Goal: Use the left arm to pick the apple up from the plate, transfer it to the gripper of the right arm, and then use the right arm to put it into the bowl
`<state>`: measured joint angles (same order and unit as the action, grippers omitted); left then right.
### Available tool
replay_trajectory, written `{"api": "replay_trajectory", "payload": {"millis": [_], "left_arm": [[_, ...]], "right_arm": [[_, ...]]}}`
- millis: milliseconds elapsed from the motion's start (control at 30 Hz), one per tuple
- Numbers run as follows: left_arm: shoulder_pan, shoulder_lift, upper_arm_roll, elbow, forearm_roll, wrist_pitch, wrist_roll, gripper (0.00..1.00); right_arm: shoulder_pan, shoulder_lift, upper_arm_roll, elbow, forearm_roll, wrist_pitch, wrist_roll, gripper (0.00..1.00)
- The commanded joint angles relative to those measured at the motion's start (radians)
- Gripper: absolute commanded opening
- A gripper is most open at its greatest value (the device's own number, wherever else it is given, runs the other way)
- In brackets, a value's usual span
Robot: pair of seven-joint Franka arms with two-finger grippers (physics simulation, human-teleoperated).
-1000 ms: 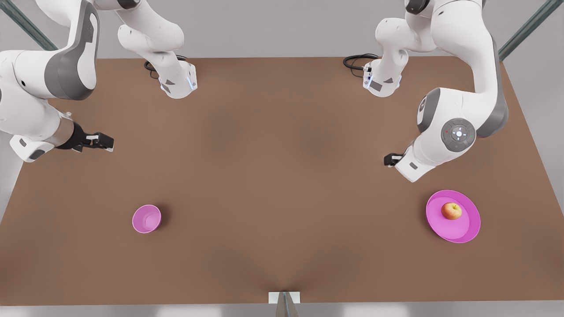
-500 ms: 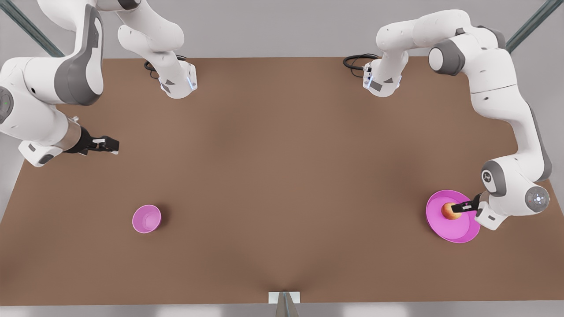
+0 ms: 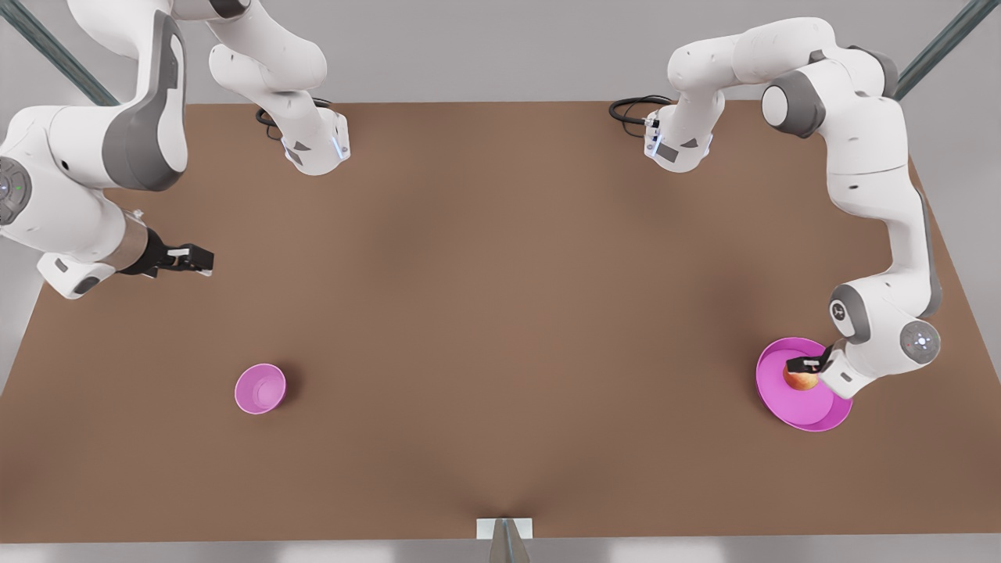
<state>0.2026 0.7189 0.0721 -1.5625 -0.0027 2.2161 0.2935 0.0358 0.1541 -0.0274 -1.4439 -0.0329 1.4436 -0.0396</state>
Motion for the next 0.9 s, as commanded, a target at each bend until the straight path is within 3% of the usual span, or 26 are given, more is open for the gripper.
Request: {"api": "replay_trajectory", "payload": {"millis": [0, 867], "left_arm": [[0.000, 0.002, 0.000, -0.002, -0.003, 0.036, 0.191, 1.00], [0.015, 0.076, 0.000, -0.005, -0.003, 0.050, 0.141, 0.98]], "right_arm": [[0.001, -0.001, 0.000, -0.001, -0.002, 0.003, -0.008, 1.00], [-0.005, 0.001, -0.002, -0.033, -0.008, 0.023, -0.019, 1.00]]}}
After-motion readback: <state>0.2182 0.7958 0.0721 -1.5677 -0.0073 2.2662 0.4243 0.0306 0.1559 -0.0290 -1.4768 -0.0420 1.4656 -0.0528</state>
